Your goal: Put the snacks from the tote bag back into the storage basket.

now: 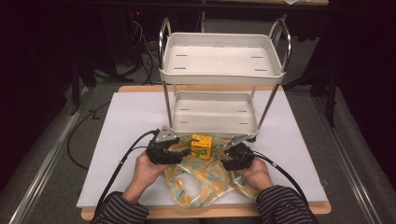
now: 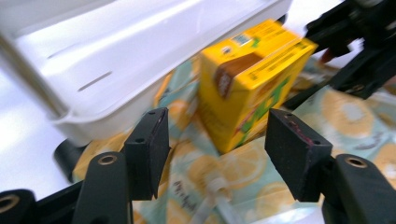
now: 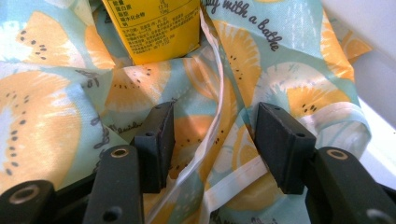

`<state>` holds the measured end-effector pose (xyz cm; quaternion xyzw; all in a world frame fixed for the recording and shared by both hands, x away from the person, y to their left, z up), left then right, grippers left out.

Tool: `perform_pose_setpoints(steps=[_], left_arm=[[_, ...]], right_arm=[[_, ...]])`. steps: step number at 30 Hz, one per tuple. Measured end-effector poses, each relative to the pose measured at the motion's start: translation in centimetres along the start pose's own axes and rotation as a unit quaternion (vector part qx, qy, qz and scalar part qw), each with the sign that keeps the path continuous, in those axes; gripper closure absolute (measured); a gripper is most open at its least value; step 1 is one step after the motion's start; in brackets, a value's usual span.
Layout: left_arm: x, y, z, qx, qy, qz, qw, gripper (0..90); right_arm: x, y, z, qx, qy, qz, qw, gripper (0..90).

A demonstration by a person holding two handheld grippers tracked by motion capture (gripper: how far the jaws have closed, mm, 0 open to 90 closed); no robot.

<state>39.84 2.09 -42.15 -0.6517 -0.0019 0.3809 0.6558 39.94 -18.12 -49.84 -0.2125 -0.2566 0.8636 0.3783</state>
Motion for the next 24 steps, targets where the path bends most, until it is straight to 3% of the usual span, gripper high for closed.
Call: perform_pose_setpoints(steps=[2, 7, 11, 16, 24], left_arm=[[-0.1, -0.1, -0.1, -0.001, 0.005, 0.009, 0.9999, 38.7], [-0.1, 0.1, -0.6, -0.001, -0.004, 0.007, 1.0, 35.5], [-0.7, 0.4, -1.1, 0.017, -0.008, -0.02, 0.9996, 34.5], [-0.8, 0.2, -1.8, 0.022, -0.003, -0.027, 0.9994, 29.8], [-0.9, 0.1, -3.5, 0.029, 0.008, -0.018, 0.9994, 28.2]], right_arm=[[0.0, 0.0, 0.0, 0.0, 0.0, 0.0, 1.0, 48.6], [0.0, 0.0, 0.0, 0.001, -0.003, -0.001, 1.0, 48.4], [-0.1, 0.0, -0.1, 0.001, -0.007, 0.004, 1.0, 48.0], [-0.1, 0.0, -0.1, 0.001, -0.006, 0.003, 1.0, 47.8], [-0.1, 0.0, -0.1, 0.001, -0.006, 0.002, 1.0, 47.5]])
Point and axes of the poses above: each handheld gripper's, and its own axes: z roughly backward along the jaws, y roughly out of its underside, x roughly to its left, the point moved 4 cm from there along -z, roughly forward along the jaws, and after that the axes turned 12 degrees about y, right-handed, at the moved point
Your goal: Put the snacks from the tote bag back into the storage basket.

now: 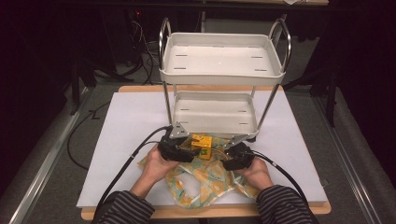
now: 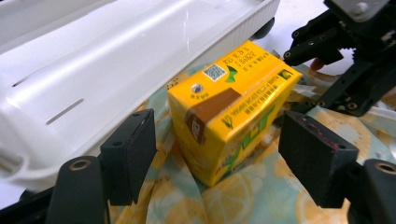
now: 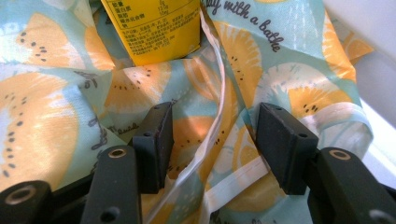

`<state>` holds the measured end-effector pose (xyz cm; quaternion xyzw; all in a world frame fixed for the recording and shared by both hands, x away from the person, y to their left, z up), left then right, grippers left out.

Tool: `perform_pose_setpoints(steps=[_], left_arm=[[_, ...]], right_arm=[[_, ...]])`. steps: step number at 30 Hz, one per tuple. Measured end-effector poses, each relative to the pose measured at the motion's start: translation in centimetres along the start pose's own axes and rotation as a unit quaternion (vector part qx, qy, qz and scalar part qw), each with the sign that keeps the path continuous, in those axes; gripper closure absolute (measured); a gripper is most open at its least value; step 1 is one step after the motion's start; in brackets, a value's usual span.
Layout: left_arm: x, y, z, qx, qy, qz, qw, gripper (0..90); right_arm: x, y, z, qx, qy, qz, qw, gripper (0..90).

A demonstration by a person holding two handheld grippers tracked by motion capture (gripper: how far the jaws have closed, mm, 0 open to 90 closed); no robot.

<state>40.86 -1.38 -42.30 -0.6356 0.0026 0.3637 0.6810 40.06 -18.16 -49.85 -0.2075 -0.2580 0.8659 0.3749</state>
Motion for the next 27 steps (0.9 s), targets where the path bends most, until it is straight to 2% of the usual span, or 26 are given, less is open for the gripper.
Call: perform_pose_setpoints(steps=[11, 21, 24, 27], left_arm=[[0.0, 0.7, -2.0, 0.026, 0.01, -0.015, 0.9995, 26.2], [-0.1, 0.9, -2.1, 0.022, 0.009, -0.023, 0.9995, 26.5], [-0.3, 1.0, -2.0, 0.026, 0.008, -0.031, 0.9992, 29.3], [-0.5, 0.9, -1.9, 0.023, 0.008, -0.029, 0.9993, 31.5]], right_arm=[[0.2, 0.0, 0.0, -0.001, 0.004, -0.008, 1.0, 47.0], [0.2, 0.0, 0.0, -0.002, 0.007, -0.011, 0.9999, 46.7], [0.2, 0.0, 0.0, -0.002, 0.007, -0.01, 0.9999, 46.6], [0.2, 0.0, 0.0, -0.002, 0.006, -0.009, 0.9999, 46.5]])
Point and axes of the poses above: each handheld gripper's, and its own axes: z roughly backward along the jaws, y roughly out of its underside, x roughly to its left, the point moved 4 cm from there along -z, roughly forward along the jaws, and after that the axes turned 12 degrees about y, right-handed, at the moved point
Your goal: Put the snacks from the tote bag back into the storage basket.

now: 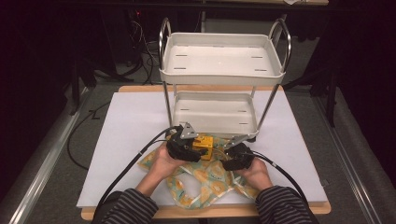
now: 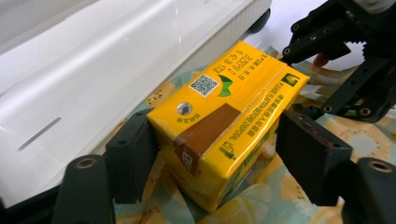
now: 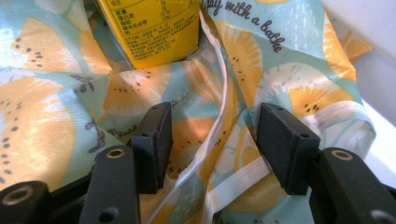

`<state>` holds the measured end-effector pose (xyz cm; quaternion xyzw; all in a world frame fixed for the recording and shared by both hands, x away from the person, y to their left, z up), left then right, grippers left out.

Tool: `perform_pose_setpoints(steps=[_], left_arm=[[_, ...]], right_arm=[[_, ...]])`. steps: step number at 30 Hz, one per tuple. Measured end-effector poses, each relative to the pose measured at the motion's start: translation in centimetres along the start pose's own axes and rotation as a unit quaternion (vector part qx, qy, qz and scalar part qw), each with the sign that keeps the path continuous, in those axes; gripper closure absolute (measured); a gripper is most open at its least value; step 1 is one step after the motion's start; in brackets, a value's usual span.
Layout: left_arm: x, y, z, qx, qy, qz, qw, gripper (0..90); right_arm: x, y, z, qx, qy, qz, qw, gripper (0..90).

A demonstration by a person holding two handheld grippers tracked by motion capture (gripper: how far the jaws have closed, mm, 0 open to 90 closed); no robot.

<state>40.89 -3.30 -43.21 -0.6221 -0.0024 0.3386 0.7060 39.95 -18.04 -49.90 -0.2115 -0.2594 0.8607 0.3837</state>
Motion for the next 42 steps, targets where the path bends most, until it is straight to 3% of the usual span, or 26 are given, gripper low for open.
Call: perform_pose_setpoints(steps=[9, 22, 29, 33, 37, 42], left_arm=[[-1.1, -0.1, 0.4, -0.004, 0.019, -0.002, 0.9998, 40.4], [-1.7, 0.8, 0.0, 0.01, 0.031, -0.005, 0.9994, 42.6], [-1.0, 2.0, -0.7, 0.035, 0.009, -0.019, 0.9991, 43.8], [-0.6, 2.1, -0.9, 0.039, -0.003, -0.014, 0.9991, 44.8], [-0.8, 2.0, -0.8, 0.039, 0.006, -0.002, 0.9992, 51.9], [-0.9, 1.9, -0.8, 0.035, 0.002, 0.002, 0.9994, 52.4]], right_arm=[[0.0, 0.0, 0.0, 0.0, 0.0, -0.002, 1.0, 46.5], [0.0, 0.0, 0.0, 0.0, 0.0, -0.002, 1.0, 46.4], [0.0, 0.0, 0.0, 0.0, 0.0, -0.001, 1.0, 46.3], [0.0, 0.0, 0.0, -0.001, 0.0, -0.001, 1.0, 46.3], [0.0, 0.0, 0.0, -0.002, 0.0, -0.002, 1.0, 46.3], [0.0, 0.0, 0.0, -0.002, 0.0, -0.002, 1.0, 46.1]])
Point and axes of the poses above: each handheld gripper's, and its own axes: z roughly backward along the jaws, y roughly out of its underside, x roughly to its left, the point moved 4 cm from there along -z, roughly forward along the jaws, and after that the axes turned 12 degrees about y, right-handed, at the moved point
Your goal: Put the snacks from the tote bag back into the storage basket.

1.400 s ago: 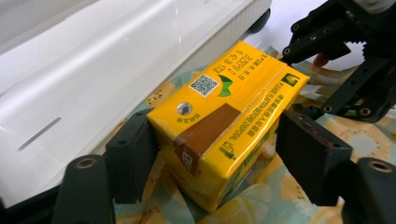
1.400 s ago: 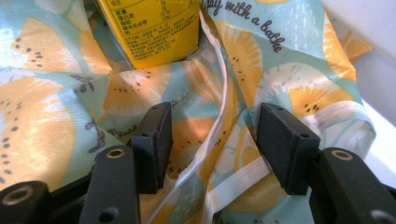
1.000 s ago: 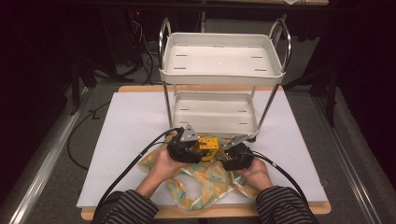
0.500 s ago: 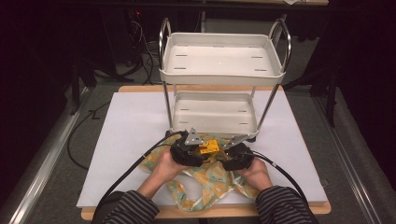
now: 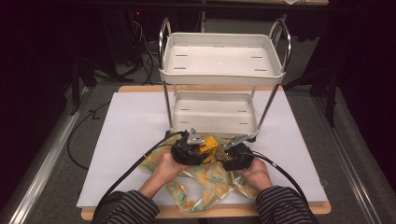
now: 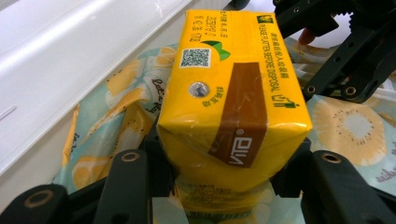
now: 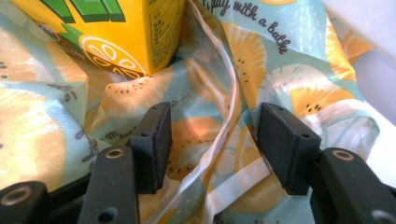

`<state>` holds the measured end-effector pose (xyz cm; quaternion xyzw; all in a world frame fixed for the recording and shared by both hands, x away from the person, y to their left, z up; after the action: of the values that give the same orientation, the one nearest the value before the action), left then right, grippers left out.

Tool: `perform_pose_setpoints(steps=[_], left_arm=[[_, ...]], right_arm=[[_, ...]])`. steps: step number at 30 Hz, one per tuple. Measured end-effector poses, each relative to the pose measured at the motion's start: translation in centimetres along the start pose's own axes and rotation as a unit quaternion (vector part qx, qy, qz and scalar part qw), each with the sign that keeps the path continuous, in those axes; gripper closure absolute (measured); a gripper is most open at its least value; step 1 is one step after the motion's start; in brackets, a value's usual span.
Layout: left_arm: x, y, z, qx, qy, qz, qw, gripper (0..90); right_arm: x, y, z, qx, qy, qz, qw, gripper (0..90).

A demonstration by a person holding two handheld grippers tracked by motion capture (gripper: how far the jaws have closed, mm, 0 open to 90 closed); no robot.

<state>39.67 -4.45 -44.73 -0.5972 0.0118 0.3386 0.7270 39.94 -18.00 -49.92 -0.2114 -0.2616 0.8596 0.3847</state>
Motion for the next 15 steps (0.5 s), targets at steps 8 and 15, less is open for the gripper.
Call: perform_pose_setpoints(steps=[8, 15], left_arm=[[-0.15, -0.19, 0.03, -0.006, -0.001, 0.004, 1.0, 52.6], [-0.33, -0.56, 0.22, -0.013, 0.004, 0.013, 0.9998, 52.6]], right_arm=[[-0.02, 0.01, -0.01, 0.0, 0.0, 0.002, 1.0, 45.9], [0.01, 0.01, 0.0, 0.0, 0.0, 0.002, 1.0, 45.7]])
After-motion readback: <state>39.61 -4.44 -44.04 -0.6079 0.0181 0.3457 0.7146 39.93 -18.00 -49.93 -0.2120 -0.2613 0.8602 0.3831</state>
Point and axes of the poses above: each handheld gripper's, and its own axes: z roughly backward along the jaws, y roughly out of its underside, x roughly to its left, the point moved 4 cm from there along -z, roughly forward along the jaws, and after that the axes turned 12 degrees about y, right-handed, at the moved point
